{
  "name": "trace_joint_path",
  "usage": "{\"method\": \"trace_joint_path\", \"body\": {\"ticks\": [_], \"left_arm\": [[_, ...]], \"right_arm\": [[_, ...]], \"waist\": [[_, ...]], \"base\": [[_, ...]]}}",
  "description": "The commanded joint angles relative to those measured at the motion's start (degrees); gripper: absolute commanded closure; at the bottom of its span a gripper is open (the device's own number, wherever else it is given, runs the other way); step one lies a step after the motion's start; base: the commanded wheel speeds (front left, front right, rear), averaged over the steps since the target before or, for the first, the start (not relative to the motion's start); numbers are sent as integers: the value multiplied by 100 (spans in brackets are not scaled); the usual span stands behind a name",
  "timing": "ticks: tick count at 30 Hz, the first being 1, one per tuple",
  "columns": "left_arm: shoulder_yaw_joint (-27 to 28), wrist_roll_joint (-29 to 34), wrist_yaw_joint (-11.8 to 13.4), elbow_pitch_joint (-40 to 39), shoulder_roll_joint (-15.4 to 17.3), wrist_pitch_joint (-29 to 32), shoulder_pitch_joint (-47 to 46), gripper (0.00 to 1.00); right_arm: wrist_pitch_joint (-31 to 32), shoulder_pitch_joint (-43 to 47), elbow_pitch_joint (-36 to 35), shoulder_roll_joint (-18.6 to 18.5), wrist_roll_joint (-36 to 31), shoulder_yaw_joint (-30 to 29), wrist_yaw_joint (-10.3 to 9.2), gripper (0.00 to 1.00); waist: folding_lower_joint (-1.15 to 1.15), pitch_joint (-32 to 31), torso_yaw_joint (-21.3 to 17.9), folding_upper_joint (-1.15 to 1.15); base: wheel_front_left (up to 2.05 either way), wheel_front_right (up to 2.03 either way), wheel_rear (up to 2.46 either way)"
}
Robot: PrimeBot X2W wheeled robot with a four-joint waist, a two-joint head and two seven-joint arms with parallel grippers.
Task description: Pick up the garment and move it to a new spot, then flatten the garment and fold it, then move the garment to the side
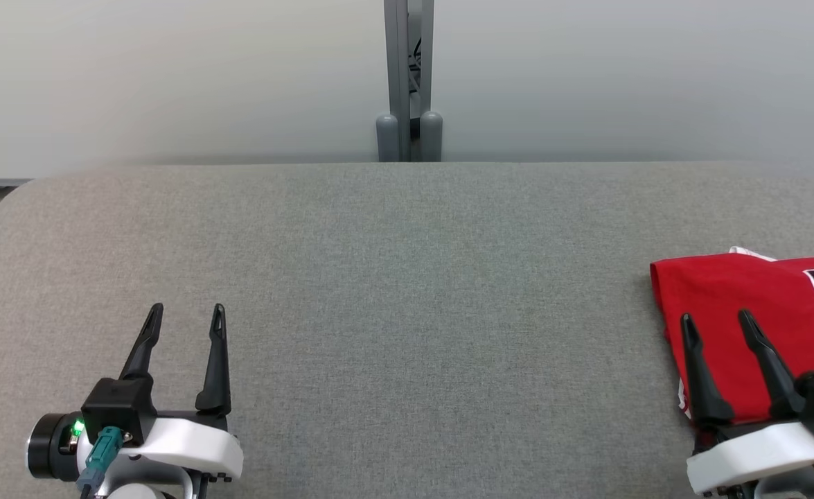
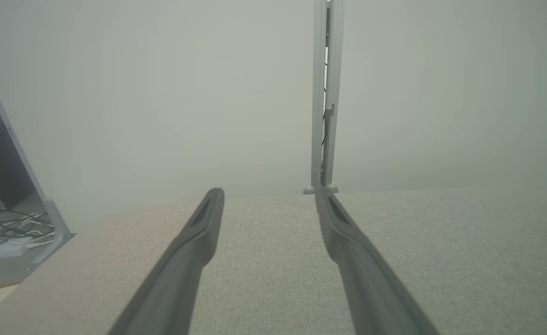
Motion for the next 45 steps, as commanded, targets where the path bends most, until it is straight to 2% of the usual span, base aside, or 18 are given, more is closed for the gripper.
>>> {"method": "trace_joint_path", "body": {"ticks": [1, 8, 20, 44, 45], "left_arm": [[9, 7, 31, -18, 24, 13, 32, 0], [-30, -80, 92, -102, 24, 185, 211, 0], [-110, -43, 340, -213, 159, 450, 427, 0], [-175, -131, 392, -196, 210, 548, 367, 0], [-173, -91, 376, -199, 193, 550, 411, 100]], "right_arm": [[34, 65, -39, -24, 7, -31, 0, 0], [239, 331, -296, -23, -49, -69, 0, 0], [462, 495, -540, -22, -22, -99, 0, 0], [526, 483, -551, -22, 83, -102, 0, 0], [520, 436, -529, -1, 60, -93, 0, 100]], "waist": [[0, -49, -21, 0], [0, -139, -94, 0], [0, -285, -148, 0], [0, -282, -119, 0], [0, -282, -119, 0]], "base": [[0, 0, 0], [0, 0, 0], [0, 0, 0], [0, 0, 0], [0, 0, 0]]}}
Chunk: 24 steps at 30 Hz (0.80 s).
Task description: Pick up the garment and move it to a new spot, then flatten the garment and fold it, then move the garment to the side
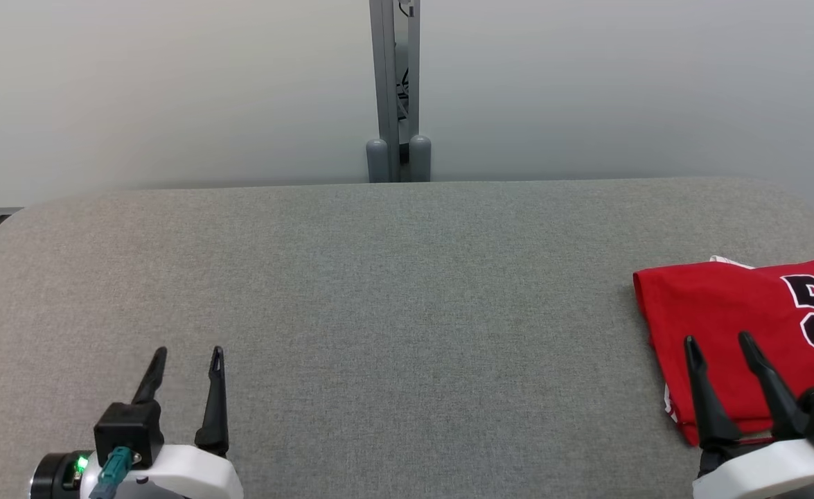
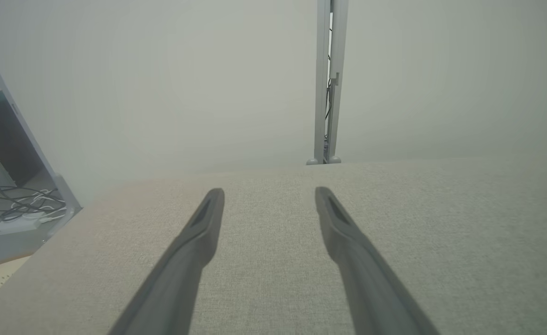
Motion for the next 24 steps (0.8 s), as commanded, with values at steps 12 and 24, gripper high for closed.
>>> {"method": "trace_joint_path", "body": {"ticks": [12, 24], "left_arm": [[-51, -710, -315, -223, -282, -81, 546, 100], [-42, -1520, -670, -641, -476, -183, 998, 100]], "right_arm": [[202, 394, -11, -89, 1230, -195, 0, 100], [740, 667, -106, -63, 2532, -658, 0, 100]], "waist": [[0, 10, -3, 0], [0, 23, -5, 0]], "base": [[0, 0, 0], [0, 0, 0]]}}
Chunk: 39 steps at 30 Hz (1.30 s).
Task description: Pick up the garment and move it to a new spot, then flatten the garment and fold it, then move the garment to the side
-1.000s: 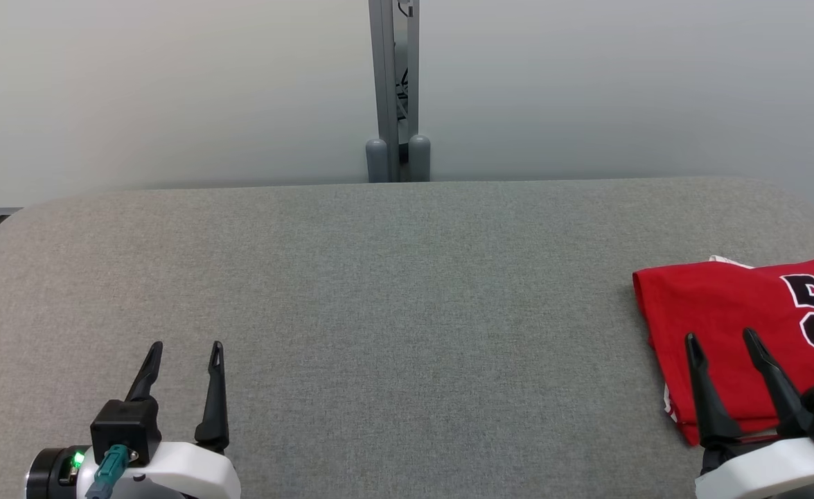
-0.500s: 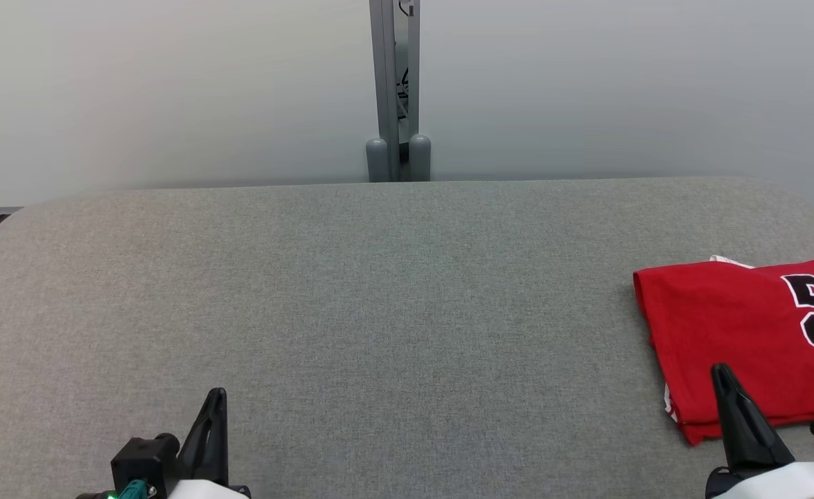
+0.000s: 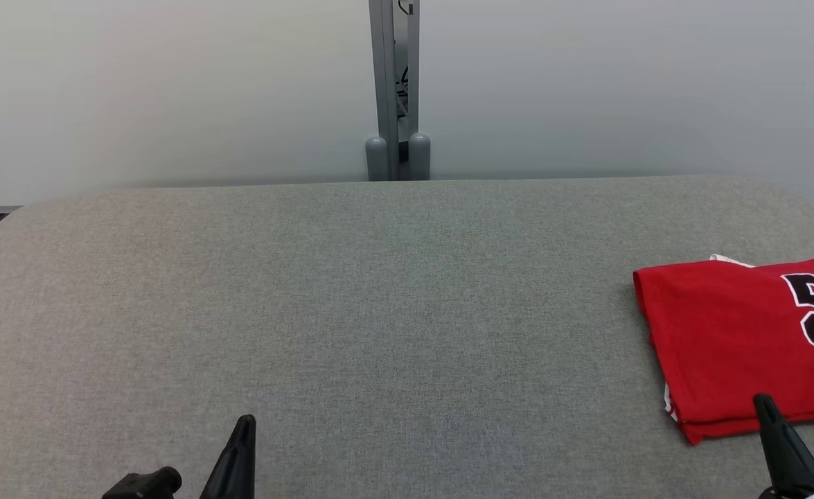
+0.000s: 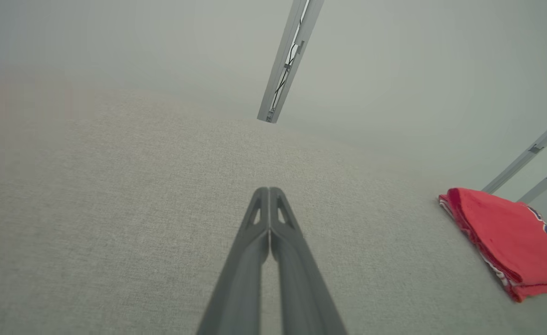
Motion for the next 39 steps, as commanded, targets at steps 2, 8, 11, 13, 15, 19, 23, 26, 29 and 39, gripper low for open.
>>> {"method": "trace_joint_path", "body": {"ticks": [2, 8, 11, 13, 15, 19, 23, 26, 29, 39], "left_arm": [[48, -205, -90, -187, -6, -49, 47, 100], [53, -596, -264, -389, -99, -97, 269, 100], [55, -783, -345, -484, -144, -119, 373, 100], [56, -905, -398, -547, -175, -137, 440, 100], [57, -1021, -447, -608, -205, -150, 509, 100], [60, -1254, -550, -726, -260, -179, 640, 100], [62, -1473, -648, -837, -309, -206, 763, 100], [64, -1681, -739, -948, -365, -233, 884, 100], [67, -1835, -806, -1025, -403, -252, 970, 100], [72, -2273, -999, -1247, -504, -308, 1218, 100]], "right_arm": [[116, 22, -138, -24, 308, -136, 1, 100], [425, 122, -165, 8, 904, -399, 1, 100], [571, 175, -177, 22, 1188, -528, 1, 100], [667, 203, -186, 29, 1372, -610, 1, 100], [759, 226, -194, 34, 1554, -691, 1, 100], [932, 292, -210, 42, 1906, -845, 1, 100], [1095, 341, -226, 44, 2248, -987, 1, 100], [1245, 407, -240, 43, 2579, -1116, 1, 100], [1337, 450, -245, 41, 2833, -1204, 1, 100], [1594, 591, -290, 33, 3541, -1428, 1, 100]], "waist": [[0, 2, 0, 0], [0, 9, -2, 0], [0, 12, -2, 0], [0, 15, -3, 0], [0, 17, -3, 0], [0, 22, -4, 0], [0, 26, -5, 0], [0, 31, -6, 0], [0, 34, -7, 0], [0, 45, -9, 0]], "base": [[0, 0, 0], [0, 0, 0], [0, 0, 0], [0, 0, 0], [0, 0, 0], [0, 0, 0], [0, 0, 0], [0, 0, 0], [0, 0, 0], [0, 0, 0]]}}
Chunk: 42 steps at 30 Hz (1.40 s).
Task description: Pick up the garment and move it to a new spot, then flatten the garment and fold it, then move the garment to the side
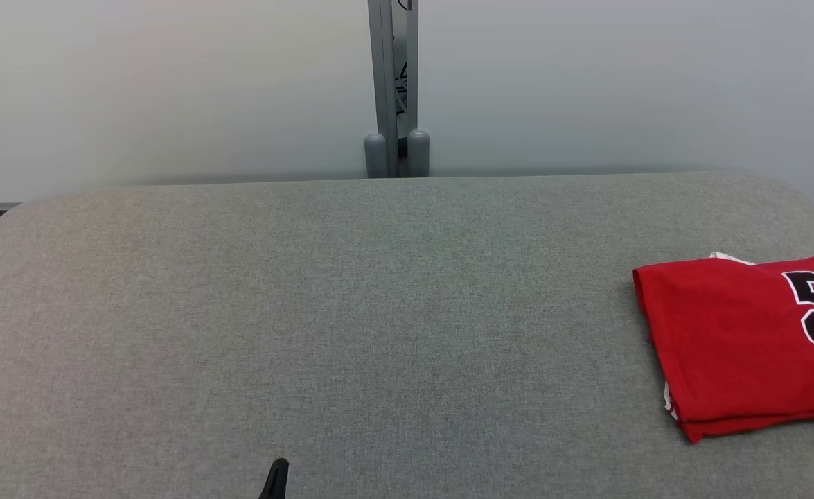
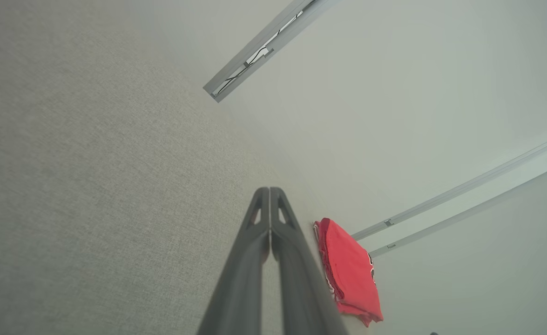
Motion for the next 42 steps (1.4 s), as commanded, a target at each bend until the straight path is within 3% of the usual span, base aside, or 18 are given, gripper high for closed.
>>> {"method": "trace_joint_path", "body": {"ticks": [1, 42], "left_arm": [[36, -126, -77, -126, -1, -42, 63, 100], [50, -1662, -756, -910, -378, -223, 937, 100]], "right_arm": [[62, 14, -97, -53, 191, -67, 2, 100], [1003, 554, -268, -78, 2673, -906, 2, 100]], "waist": [[0, 1, 0, 0], [0, 48, -10, 0]], "base": [[0, 0, 0], [0, 0, 0]]}}
